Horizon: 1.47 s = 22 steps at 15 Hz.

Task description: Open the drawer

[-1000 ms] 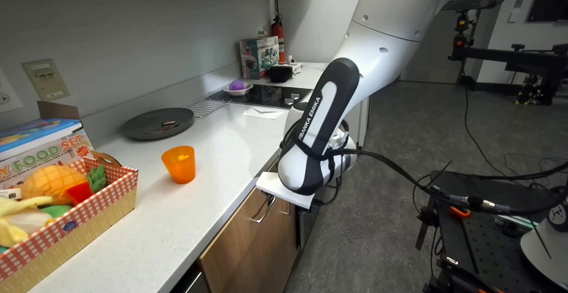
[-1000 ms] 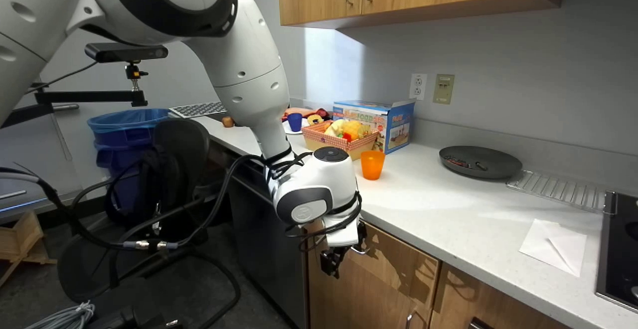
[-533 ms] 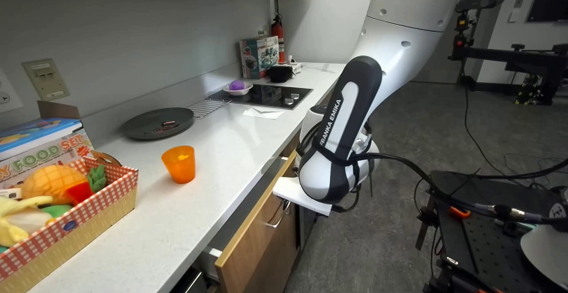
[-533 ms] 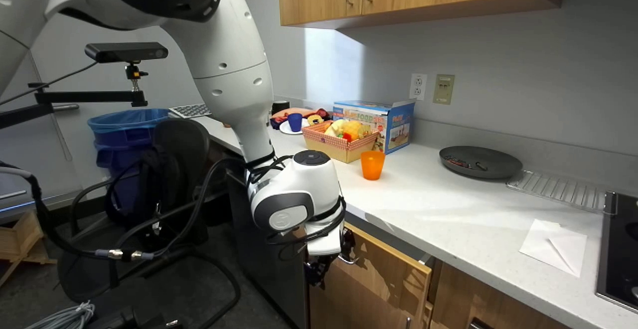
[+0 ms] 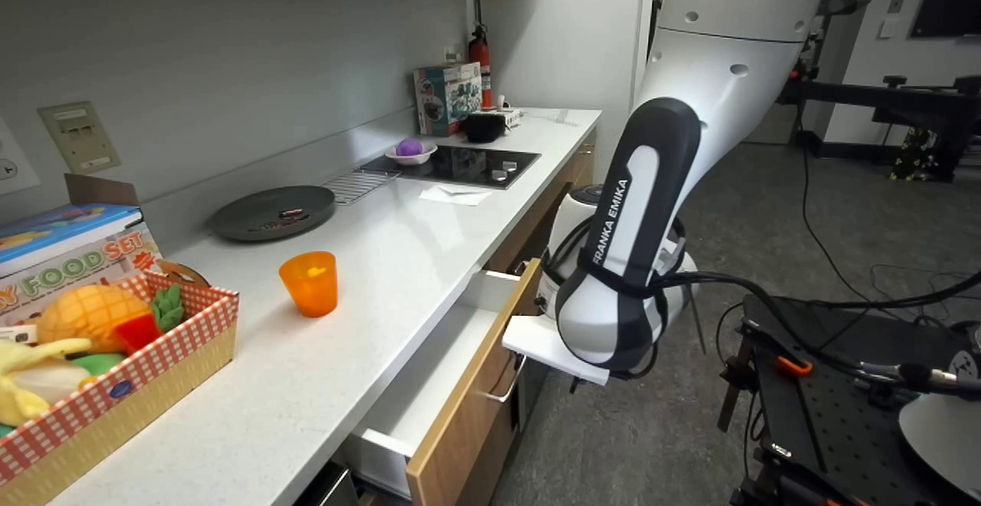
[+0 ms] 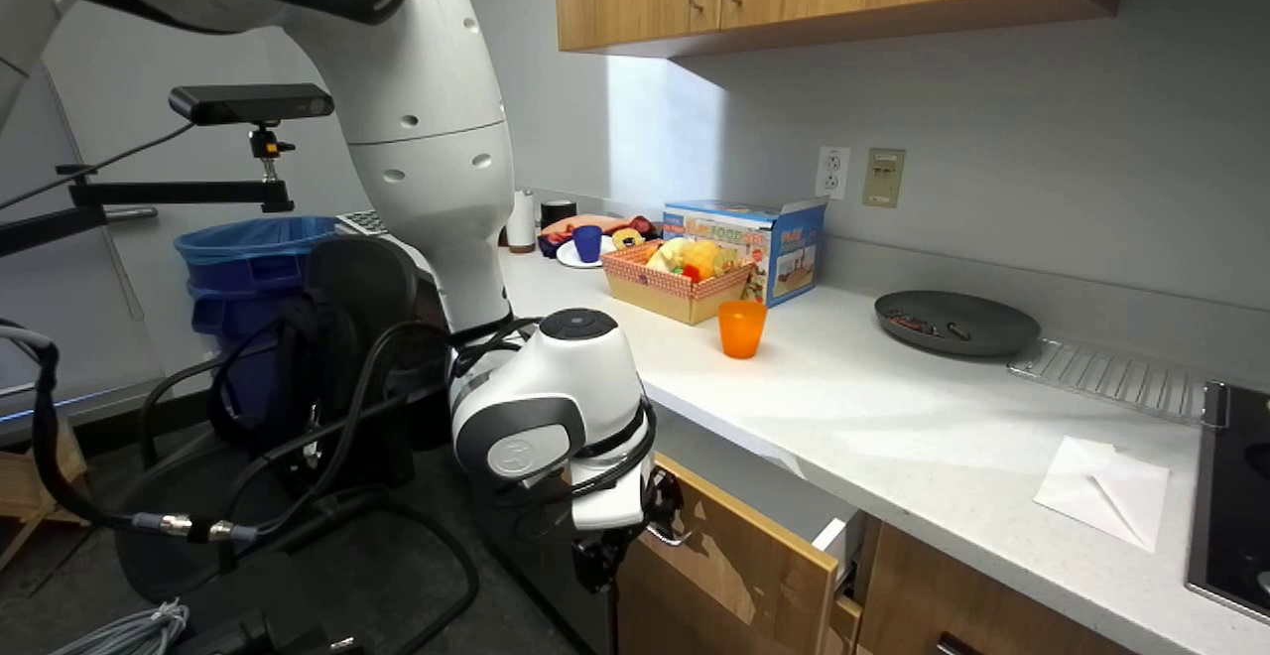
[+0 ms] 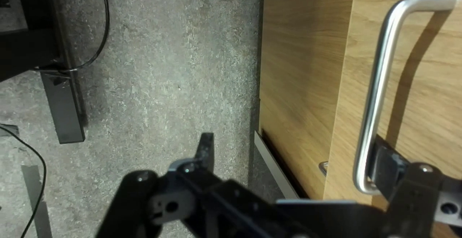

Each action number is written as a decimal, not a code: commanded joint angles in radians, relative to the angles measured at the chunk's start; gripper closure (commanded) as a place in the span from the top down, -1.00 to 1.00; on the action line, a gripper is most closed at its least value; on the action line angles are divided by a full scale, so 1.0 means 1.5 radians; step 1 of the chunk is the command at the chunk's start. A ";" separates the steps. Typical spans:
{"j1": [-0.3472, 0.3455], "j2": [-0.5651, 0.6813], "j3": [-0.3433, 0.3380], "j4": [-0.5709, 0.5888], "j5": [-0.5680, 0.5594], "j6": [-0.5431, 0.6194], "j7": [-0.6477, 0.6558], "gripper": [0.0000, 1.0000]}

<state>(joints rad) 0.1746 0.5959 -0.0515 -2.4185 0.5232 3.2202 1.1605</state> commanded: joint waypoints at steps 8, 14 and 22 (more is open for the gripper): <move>-0.112 -0.057 0.038 -0.141 -0.014 -0.004 -0.025 1.00; -0.143 -0.065 0.052 -0.166 -0.027 0.018 -0.025 1.00; -0.147 -0.063 0.045 -0.163 -0.035 0.023 -0.024 1.00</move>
<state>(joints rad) 0.0188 0.5462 0.0971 -2.5863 0.4790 3.3553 1.1643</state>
